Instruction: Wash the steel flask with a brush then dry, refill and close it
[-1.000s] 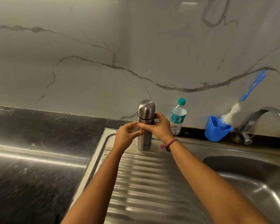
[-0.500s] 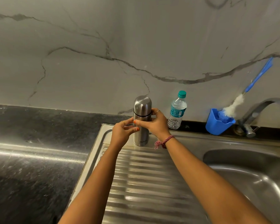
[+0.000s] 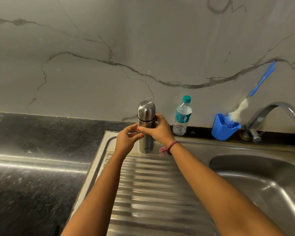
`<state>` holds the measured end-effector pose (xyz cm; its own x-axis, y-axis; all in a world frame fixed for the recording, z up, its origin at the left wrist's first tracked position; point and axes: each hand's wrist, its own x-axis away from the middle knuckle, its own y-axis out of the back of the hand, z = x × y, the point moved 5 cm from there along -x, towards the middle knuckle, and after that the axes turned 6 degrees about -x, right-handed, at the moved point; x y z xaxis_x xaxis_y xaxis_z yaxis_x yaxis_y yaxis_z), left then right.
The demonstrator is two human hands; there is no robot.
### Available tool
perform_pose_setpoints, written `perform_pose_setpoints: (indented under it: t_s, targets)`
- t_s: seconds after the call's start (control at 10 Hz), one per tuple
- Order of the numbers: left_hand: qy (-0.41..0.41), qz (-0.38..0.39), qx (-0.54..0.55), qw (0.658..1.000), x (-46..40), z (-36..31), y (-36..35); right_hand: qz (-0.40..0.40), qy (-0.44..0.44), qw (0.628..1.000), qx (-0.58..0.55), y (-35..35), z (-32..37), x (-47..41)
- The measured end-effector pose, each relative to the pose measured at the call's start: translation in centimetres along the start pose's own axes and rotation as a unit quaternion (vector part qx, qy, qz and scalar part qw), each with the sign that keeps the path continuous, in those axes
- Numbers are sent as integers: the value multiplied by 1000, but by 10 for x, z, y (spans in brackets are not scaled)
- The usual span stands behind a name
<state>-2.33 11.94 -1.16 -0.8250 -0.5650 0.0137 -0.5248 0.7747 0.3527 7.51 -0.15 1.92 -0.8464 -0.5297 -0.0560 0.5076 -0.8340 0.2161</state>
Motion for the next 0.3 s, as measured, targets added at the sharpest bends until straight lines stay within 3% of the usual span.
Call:
perform_pose_setpoints:
  t_s: [0.3]
  targets:
    - [7,-29,-30,999,14,-10,-1,14,-13,999,30,9,10,19]
